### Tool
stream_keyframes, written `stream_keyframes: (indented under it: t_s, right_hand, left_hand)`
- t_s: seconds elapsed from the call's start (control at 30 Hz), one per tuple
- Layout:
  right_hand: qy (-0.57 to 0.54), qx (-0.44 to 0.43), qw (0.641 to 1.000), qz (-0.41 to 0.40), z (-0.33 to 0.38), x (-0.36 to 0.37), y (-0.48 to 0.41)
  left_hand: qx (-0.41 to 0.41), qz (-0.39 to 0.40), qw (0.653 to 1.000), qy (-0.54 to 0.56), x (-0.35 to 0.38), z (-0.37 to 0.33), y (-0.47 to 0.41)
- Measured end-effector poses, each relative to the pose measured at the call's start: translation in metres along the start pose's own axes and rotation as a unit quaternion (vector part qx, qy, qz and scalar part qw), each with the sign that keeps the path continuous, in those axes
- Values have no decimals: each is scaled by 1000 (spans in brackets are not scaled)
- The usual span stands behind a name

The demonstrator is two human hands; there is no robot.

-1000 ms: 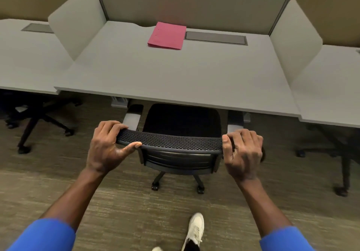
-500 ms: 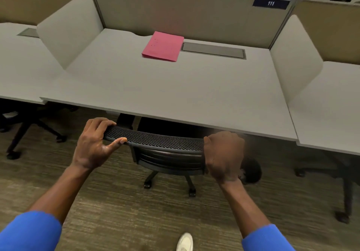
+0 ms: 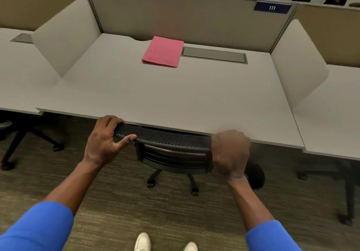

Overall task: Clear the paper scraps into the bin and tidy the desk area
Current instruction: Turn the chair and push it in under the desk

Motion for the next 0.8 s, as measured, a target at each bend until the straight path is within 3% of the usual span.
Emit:
stream_keyframes:
  t_s: [0.8]
  right_hand:
    - [15, 5, 1000, -6, -11, 22, -31]
  left_hand:
    - [3, -19, 1000, 2, 20, 7, -36]
Point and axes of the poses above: each hand's wrist, its own y-axis away from the middle knuckle, its own x-axis out of the palm, z = x × y, the point moved 1 cm from there along -y, towards the middle knuckle, and after that the axes turned 11 degrees about -y, right-handed, at the moved point
